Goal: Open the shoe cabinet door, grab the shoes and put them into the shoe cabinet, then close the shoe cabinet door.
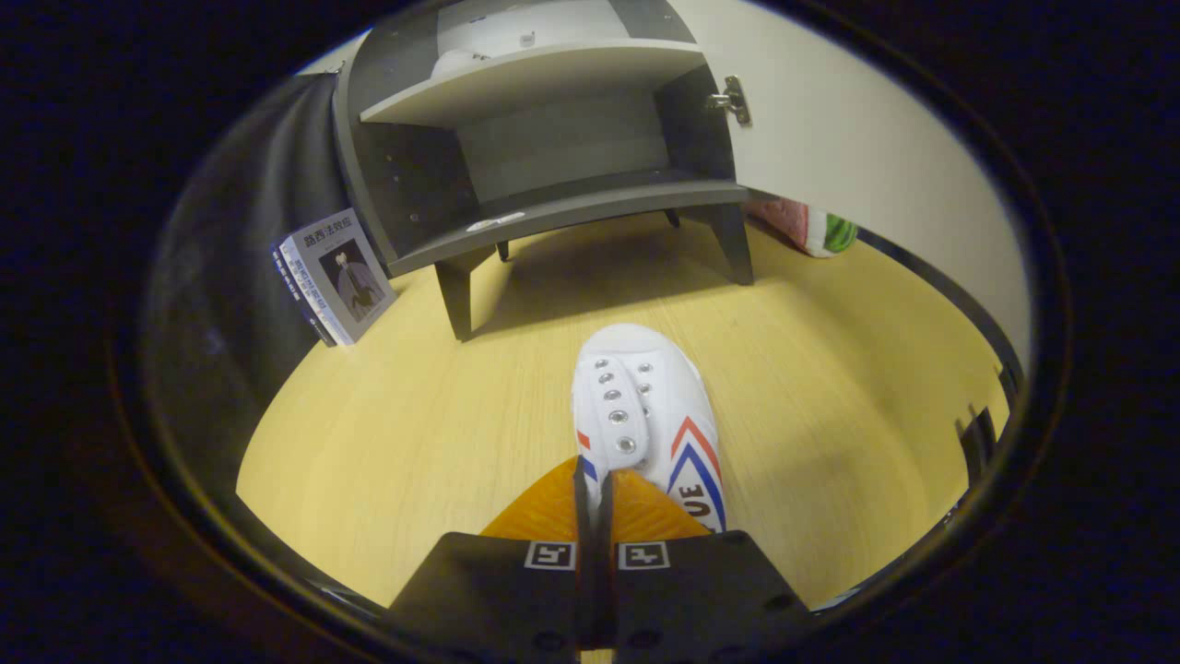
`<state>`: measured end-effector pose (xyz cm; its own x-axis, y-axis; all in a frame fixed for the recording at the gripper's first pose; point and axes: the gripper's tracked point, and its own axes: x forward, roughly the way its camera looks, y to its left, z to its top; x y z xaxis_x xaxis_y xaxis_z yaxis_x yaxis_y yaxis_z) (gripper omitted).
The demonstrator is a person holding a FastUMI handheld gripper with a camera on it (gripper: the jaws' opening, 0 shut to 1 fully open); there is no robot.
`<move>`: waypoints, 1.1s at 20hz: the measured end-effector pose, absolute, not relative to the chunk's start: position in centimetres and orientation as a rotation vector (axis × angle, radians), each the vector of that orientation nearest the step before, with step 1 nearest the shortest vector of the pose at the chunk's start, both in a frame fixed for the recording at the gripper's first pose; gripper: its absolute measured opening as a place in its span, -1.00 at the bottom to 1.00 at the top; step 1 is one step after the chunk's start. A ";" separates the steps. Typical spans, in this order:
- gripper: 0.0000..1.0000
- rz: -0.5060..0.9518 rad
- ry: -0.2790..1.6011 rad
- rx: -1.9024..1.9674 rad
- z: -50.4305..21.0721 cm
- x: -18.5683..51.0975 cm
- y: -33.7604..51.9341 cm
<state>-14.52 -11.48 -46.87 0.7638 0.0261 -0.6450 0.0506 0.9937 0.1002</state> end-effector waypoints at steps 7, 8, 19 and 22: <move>-0.95 -0.048 0.613 0.152 -40.7 -12.6 -12.2; -0.95 -0.046 0.603 0.144 -39.5 -12.4 -12.1; -0.96 -0.068 0.368 0.086 -21.9 -6.5 -9.0; -0.96 -0.087 0.309 0.092 -17.1 -4.9 -8.4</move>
